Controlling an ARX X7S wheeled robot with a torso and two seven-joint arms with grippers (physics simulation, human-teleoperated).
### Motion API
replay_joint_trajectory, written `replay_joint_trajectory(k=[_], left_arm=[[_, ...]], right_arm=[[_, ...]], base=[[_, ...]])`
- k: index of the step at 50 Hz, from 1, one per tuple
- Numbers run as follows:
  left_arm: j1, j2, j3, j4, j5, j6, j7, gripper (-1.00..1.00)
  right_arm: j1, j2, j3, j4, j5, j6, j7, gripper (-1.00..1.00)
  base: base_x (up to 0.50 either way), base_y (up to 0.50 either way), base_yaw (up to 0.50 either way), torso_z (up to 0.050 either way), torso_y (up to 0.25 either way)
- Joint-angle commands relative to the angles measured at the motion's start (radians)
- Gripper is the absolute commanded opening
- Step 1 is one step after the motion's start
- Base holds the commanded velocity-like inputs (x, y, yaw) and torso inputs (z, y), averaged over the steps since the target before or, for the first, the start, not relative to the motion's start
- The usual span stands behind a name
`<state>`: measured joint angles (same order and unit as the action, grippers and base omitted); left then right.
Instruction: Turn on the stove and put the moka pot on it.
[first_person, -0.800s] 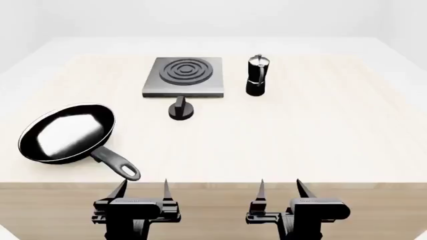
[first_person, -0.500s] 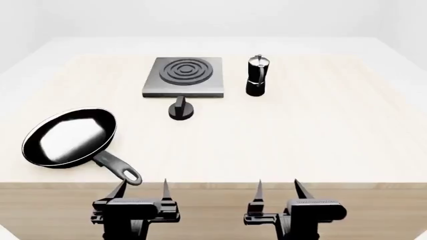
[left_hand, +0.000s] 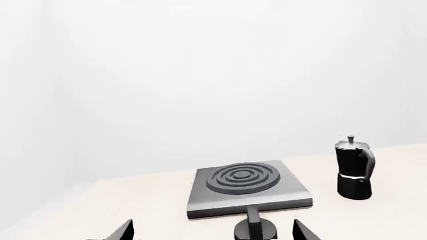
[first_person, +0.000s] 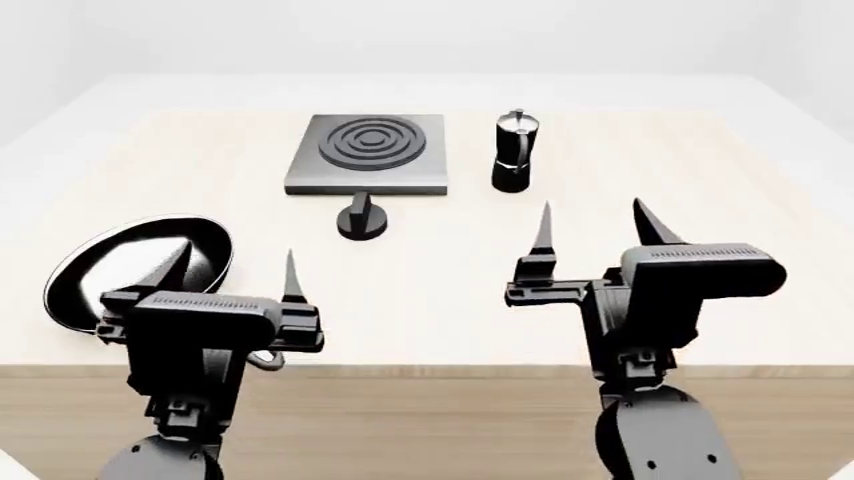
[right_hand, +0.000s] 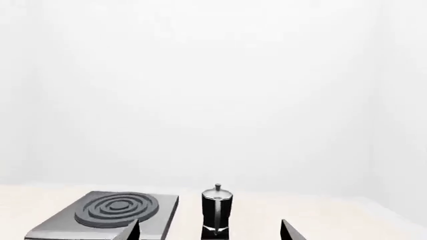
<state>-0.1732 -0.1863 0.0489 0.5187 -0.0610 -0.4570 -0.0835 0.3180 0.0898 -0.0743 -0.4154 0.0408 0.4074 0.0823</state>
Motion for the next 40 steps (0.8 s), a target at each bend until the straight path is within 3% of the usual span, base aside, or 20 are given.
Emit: replay_joint_trajectory(k=[1, 10, 40], left_arm=[[-0.128, -0.064, -0.025, 0.282, -0.020, -0.240, 0.014, 1.00], [-0.127, -0.052, -0.018, 0.303, -0.037, -0.217, 0.012, 1.00], [-0.082, -0.052, -0.052, 0.305, -0.091, -0.153, 0.014, 1.00]], right_arm=[[0.177, 0.019, 0.017, -0.216, 0.036, 0.231, 0.014, 1.00], [0.215, 0.011, 0.038, -0.249, 0.070, 0.263, 0.033, 1.00], [0.191, 0.031, 0.008, -0.277, 0.113, 0.247, 0.062, 1.00]], base=[[0.00, 0.00, 0.00, 0.000, 0.000], [0.00, 0.00, 0.00, 0.000, 0.000], [0.00, 0.00, 0.00, 0.050, 0.000]])
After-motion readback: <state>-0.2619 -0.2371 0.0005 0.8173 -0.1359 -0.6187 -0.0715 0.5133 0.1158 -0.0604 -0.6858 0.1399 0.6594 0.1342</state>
